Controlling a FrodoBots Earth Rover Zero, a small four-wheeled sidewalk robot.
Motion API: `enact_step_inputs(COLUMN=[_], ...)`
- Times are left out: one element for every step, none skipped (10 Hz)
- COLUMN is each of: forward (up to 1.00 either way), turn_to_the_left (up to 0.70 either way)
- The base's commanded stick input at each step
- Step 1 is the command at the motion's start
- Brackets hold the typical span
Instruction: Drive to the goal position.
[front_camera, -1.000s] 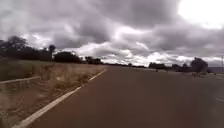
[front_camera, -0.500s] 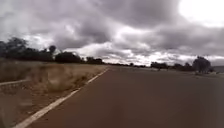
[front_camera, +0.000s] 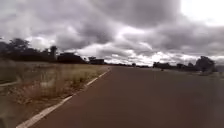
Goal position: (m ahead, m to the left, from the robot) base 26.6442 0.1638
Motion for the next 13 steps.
enact_step_inputs(forward=[0.85,0.85,0.85,0.85,0.85,0.85,0.85,0.85,0.85,0.85,0.85,0.85,0.85], turn_to_the_left=[0.04,0.04,0.04,0.04,0.04,0.04,0.04,0.04,0.04,0.04,0.04,0.04,-0.3])
